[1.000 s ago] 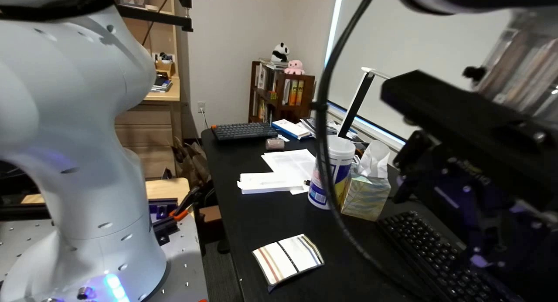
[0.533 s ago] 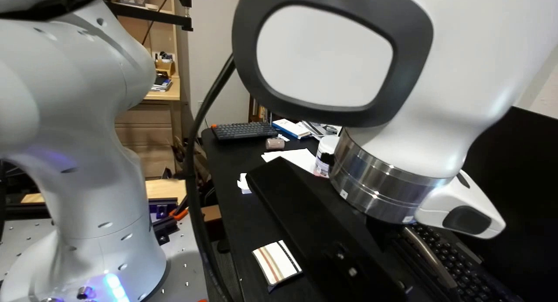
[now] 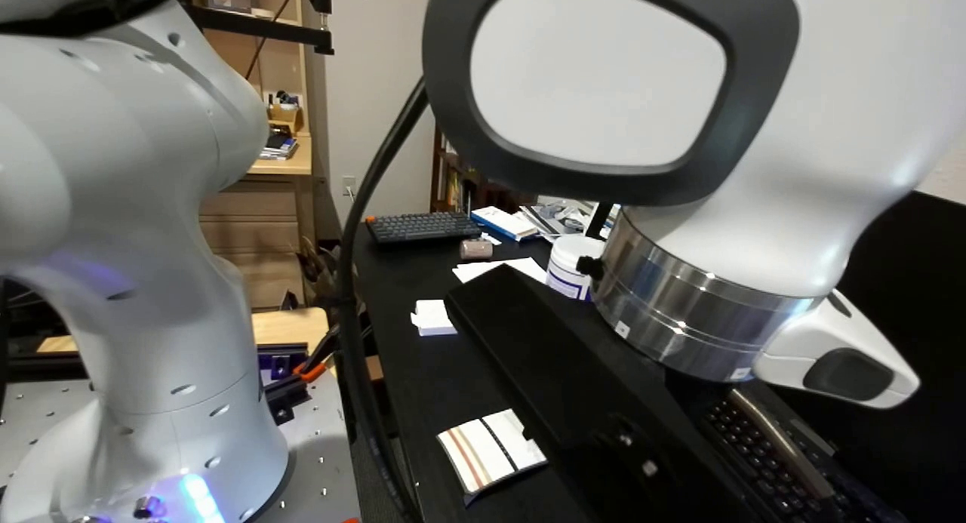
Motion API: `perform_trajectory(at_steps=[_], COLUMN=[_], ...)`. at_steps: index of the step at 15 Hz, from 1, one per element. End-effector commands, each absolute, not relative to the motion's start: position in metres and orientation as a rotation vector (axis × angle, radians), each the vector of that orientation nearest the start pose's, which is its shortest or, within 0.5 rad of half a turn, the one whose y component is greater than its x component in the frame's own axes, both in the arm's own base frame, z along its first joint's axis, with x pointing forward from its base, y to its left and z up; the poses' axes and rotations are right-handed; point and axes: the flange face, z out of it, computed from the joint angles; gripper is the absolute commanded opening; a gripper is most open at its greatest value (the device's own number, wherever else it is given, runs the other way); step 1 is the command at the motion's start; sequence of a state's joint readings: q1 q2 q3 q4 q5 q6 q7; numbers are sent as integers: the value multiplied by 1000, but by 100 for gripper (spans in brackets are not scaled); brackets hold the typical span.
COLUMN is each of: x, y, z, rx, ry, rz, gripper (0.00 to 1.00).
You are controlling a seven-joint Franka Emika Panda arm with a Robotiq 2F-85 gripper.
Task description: Put the charging cables to the right and the other objects to the left
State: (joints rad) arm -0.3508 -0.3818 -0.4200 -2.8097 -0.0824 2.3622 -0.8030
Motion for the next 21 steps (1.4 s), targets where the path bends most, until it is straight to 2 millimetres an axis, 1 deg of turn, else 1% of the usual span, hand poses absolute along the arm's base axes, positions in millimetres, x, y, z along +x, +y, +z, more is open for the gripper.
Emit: perform_trajectory(at_steps=[1,3,5,9,12,13,14,15,16,19,21], x=[274,278,281,291,298,299,300,299,300,301,297], y=[-227,-212,-198,-183,-180,-181,-180,-180,-178,-179,-178], z=[274,255,237,210,189,184,184,193,189,183,173], rx=[-2919,-2836,-2798,-2840,-2894,-2915,-2912,-2906,-2909,-2893,-2870], ry=[-192,-218,-232,-307,-354,-371,-382,-332,-341,-341,-322], rz=[109,208,265,275,283,286,282,292,302,310,303], gripper=[100,100,100,100,100,100,100,100,100,100,100])
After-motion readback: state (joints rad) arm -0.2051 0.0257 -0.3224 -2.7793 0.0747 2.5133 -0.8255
